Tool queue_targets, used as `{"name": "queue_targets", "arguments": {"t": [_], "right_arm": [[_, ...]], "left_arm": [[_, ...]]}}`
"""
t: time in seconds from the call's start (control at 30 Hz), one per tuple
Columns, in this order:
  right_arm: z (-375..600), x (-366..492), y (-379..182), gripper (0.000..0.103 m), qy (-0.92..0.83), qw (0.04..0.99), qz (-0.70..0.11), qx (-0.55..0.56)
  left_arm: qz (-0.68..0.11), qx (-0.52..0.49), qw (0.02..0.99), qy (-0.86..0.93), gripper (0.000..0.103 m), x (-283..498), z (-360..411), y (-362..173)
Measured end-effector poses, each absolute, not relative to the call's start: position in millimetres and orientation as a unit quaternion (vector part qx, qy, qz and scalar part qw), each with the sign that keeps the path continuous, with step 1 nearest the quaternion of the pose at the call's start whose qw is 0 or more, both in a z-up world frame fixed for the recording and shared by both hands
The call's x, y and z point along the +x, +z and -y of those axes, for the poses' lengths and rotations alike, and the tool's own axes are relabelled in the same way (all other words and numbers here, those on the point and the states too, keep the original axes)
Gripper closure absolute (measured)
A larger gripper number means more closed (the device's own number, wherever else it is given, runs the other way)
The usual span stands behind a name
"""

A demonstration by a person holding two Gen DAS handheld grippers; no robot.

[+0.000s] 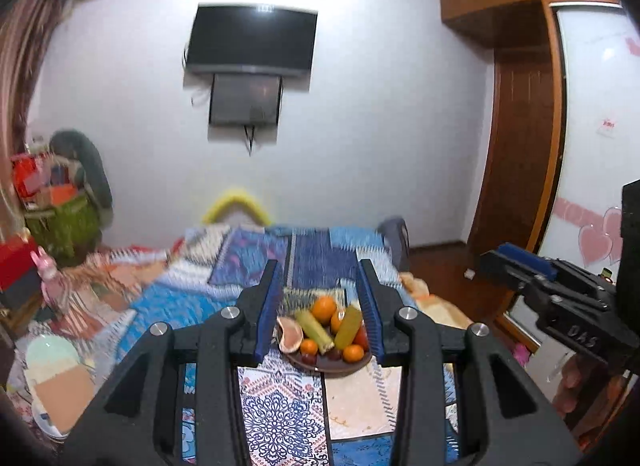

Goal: Organize fruits

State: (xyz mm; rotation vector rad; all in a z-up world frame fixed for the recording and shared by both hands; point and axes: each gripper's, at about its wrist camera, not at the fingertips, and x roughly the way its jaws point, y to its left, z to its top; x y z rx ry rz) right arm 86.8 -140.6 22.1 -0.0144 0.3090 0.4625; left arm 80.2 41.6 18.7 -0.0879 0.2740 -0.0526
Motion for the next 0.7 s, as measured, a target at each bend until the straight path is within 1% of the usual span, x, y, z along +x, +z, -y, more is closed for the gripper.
{"name": "queue_targets", "arguments": {"t": [0.03,0.07,0.1,0.13,0.17,0.2,0.23,0.3,0.37,0.43,0.5,0.6,0.63,0.7], "right_arm": [[144,73,30,0.064,0.228,0.964,-0.135,-0.004],[145,66,34,0.061,0.228,0.966,-0.126,-0.001],[146,60,36,0.059,0.228,0.967,-0.117,0.002],[147,49,40,0.055,0.227,0.968,-0.105,0.005],[149,43,42,0.054,0.224,0.97,-0.098,0.007],[149,38,44,0.052,0.223,0.97,-0.093,0.007],[149,36,44,0.048,0.222,0.971,-0.091,0.007],[150,31,43,0.042,0.219,0.972,-0.087,0.009],[149,31,41,0.036,0.216,0.973,-0.084,0.008],[148,30,39,0.022,0.209,0.974,-0.081,0.007],[148,28,39,0.014,0.2,0.977,-0.075,0.008],[150,23,39,0.008,0.196,0.978,-0.074,0.011],[152,21,38,0.004,0.193,0.978,-0.072,0.012],[154,20,37,0.0,0.185,0.98,-0.068,0.013]], "left_arm": [[-0.129,-0.042,0.99,-0.025,0.061,73,-40,23],[-0.119,-0.041,0.992,-0.024,0.053,64,-38,26],[-0.108,-0.039,0.993,-0.023,0.043,56,-36,30],[-0.1,-0.037,0.994,-0.022,0.039,49,-35,33],[-0.093,-0.034,0.995,-0.019,0.035,43,-33,35],[-0.088,-0.031,0.995,-0.017,0.033,38,-31,37],[-0.085,-0.027,0.996,-0.017,0.031,33,-29,38],[-0.08,-0.024,0.996,-0.015,0.015,27,-26,40],[-0.074,-0.023,0.997,-0.014,0.008,20,-25,41],[-0.071,-0.022,0.997,-0.014,0.005,16,-24,41],[-0.069,-0.019,0.997,-0.012,0.003,13,-22,40],[-0.07,-0.017,0.997,-0.01,0.001,8,-17,38],[-0.07,-0.017,0.997,-0.009,0.001,5,-16,38],[-0.07,-0.016,0.997,-0.008,0.001,4,-14,36]]}}
